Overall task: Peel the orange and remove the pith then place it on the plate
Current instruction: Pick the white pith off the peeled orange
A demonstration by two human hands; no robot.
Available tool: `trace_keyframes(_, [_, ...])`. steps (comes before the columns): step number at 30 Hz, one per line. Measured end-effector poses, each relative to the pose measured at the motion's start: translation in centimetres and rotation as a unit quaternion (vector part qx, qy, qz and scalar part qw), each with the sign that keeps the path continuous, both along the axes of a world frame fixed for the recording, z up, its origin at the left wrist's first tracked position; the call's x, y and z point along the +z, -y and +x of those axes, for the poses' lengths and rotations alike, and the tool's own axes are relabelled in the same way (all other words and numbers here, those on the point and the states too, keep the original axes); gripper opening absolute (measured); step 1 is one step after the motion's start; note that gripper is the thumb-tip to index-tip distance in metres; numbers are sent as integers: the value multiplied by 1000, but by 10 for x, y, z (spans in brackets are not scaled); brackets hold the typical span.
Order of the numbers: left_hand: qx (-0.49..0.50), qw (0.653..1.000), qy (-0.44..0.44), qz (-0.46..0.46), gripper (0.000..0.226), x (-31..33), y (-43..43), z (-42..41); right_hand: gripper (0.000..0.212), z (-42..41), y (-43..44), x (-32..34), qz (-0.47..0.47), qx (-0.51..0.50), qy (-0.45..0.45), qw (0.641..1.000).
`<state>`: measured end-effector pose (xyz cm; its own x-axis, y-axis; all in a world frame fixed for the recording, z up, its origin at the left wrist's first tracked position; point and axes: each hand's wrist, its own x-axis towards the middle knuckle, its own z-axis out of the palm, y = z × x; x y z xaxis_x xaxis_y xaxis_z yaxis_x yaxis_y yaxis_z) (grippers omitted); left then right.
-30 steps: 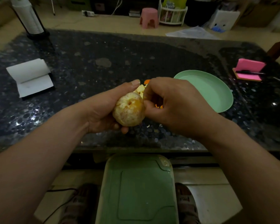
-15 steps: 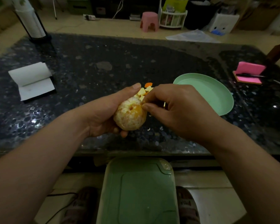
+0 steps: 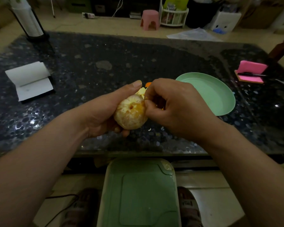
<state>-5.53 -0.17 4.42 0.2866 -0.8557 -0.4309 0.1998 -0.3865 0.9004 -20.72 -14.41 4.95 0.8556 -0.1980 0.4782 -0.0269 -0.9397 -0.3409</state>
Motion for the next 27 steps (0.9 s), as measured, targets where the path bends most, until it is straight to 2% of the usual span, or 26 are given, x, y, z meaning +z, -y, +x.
trace_keyframes(3, [6,1000,11,-4,57,1,-1,0,5,-1,2,-1,56,-35,-14,998])
trace_keyframes(7, [33,999,19,-19,54,0,0,2,11,-2,5,-4,212,-66,-55,974])
trace_keyframes(8, [40,999,21,-27,54,-1,1,2,18,-2,6,-4,251,-52,-73,964])
trace_keyframes(10, [51,998,15,-38,60,-2,2,4,45,-2,4,-6,321,-6,-133,938])
trace_keyframes(12, [53,997,-10,-49,68,-4,3,7,68,-1,1,-9,326,20,-162,931])
trace_keyframes(13, [48,997,-21,-58,70,-5,3,8,70,0,1,-10,322,18,-156,934])
trace_keyframes(18, [68,987,-57,-131,49,-8,2,13,57,4,7,-11,395,-23,-99,913])
trace_keyframes(20, [100,984,-39,-144,49,-8,5,11,53,8,4,-11,430,-46,-60,900])
trace_keyframes(22, [128,981,-36,-143,56,-7,10,2,49,11,-6,-12,427,-76,-23,901])
trace_keyframes(24, [141,973,-109,-149,65,-6,13,-9,47,13,-18,-12,381,-110,-3,918])
trace_keyframes(27, [171,934,-262,-171,70,-8,15,-14,41,13,-25,-9,315,-134,14,940])
